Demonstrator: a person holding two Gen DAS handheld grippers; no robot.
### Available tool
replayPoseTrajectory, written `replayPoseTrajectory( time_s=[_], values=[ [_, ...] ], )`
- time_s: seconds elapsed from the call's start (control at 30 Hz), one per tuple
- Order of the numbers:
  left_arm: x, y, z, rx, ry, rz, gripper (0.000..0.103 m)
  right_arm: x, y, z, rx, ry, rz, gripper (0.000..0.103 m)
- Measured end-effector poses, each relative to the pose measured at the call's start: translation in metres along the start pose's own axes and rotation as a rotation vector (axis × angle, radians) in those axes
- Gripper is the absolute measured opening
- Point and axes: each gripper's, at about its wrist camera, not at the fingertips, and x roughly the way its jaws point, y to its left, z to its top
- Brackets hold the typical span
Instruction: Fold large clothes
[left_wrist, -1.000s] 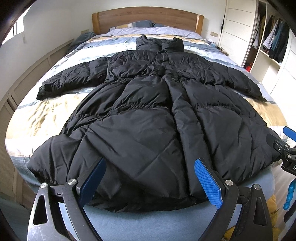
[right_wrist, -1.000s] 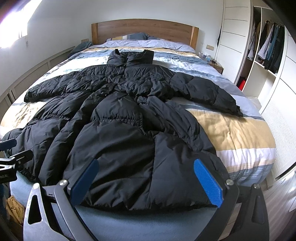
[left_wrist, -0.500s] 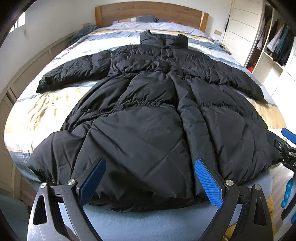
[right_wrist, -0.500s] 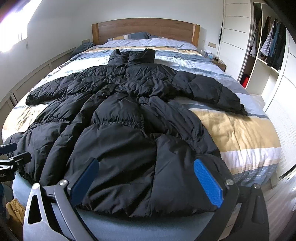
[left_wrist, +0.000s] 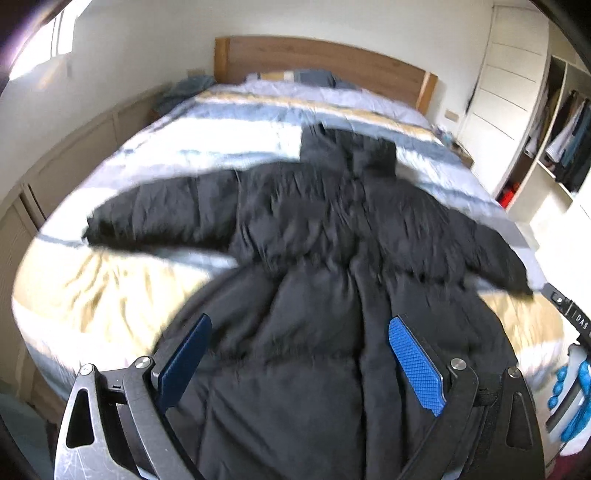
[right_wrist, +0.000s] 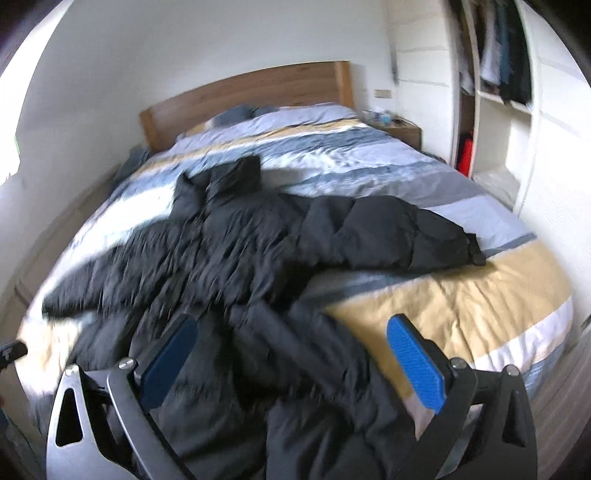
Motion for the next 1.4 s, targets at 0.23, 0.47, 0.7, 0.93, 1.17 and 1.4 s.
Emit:
replayPoseTrajectory(
  time_s=[0.23,0.47,0.7,0.93,1.17,1.4],
  values=[
    [0.024,0.001,0.038,0.011,-0.027,0.069,0.096,0.073,-0.097,0.033,0.271,0.027,-0.011,0.103],
    [0.065,0.01,0.057,-0.034,0.003,0.121,0.096,0.151,-0.181,0.022,0.497,0.088,-0.001,0.103],
    [0.109,0.012,0.057,-0.055,0.082,0.146,0.096,0.195,-0.247,0.003,0.736,0.045,0.08,0.103],
    [0.138,0.005,0.051,-0.032,0.139,0.153,0.096,0.209,-0.285,0.007,0.872,-0.107,0.191,0.101],
    [0.141,0.008,0.05,-0.035,0.141,0.147,0.096,0.218,-0.301,0.009,0.947,-0.141,0.239,0.039],
    [0.128,0.016,0.048,-0.058,0.106,0.125,0.095,0.192,-0.288,0.03,0.87,-0.17,0.255,0.019]
  ],
)
